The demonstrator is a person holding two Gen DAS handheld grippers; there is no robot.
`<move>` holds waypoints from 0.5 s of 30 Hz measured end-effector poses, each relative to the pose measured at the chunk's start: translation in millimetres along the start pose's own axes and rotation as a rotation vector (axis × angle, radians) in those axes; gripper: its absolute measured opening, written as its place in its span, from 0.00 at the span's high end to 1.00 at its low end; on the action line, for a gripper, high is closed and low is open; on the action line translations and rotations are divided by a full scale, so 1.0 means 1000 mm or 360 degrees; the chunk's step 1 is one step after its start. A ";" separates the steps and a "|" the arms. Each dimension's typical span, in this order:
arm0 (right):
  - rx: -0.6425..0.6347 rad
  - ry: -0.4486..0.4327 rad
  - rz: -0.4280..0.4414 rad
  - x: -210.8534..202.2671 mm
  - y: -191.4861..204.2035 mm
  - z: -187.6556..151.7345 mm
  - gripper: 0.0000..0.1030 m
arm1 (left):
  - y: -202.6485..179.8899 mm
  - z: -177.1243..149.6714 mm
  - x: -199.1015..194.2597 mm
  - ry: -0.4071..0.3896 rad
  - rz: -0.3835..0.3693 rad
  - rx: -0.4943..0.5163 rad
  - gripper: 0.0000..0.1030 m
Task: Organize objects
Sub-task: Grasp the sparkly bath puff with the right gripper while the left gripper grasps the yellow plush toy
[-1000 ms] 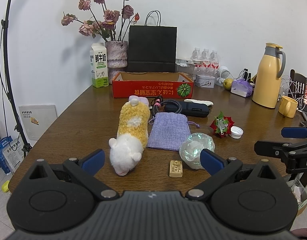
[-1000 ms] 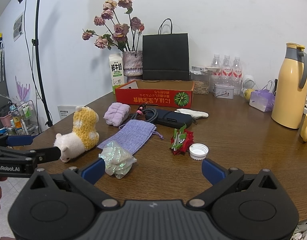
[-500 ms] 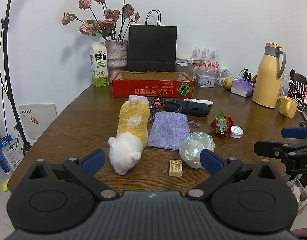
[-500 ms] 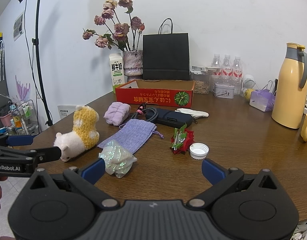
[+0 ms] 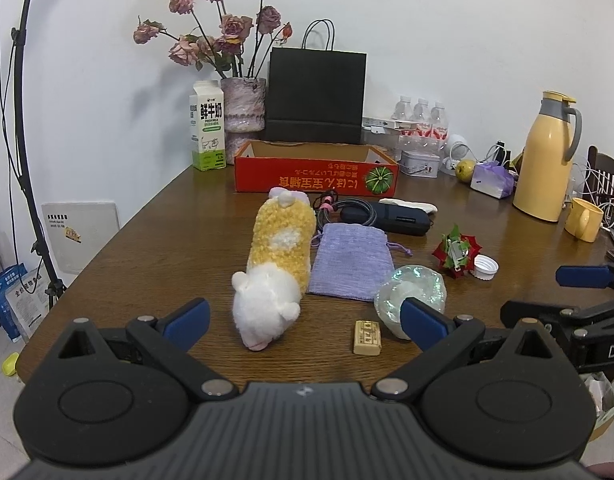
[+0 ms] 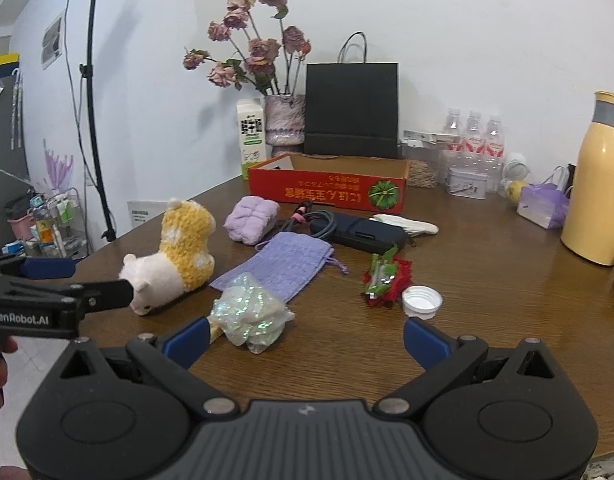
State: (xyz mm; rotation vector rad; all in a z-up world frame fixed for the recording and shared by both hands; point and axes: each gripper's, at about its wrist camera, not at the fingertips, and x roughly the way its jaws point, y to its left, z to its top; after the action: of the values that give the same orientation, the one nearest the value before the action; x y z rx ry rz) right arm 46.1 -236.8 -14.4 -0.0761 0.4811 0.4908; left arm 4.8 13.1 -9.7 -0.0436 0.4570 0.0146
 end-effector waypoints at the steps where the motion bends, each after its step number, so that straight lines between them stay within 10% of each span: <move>1: 0.0003 -0.0001 0.0016 0.001 0.000 0.000 0.00 | 0.001 0.000 0.001 0.0001 0.0003 0.0000 0.00; 15: -0.0062 0.0059 0.0078 0.031 0.015 -0.006 0.02 | 0.016 -0.002 0.015 0.0021 0.0049 -0.0031 0.00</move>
State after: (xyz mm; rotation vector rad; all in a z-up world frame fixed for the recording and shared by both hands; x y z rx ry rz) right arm 60.7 -211.4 -33.3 -0.1110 0.5109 0.5476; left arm 17.5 29.5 -18.6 -0.0559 0.4706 0.0489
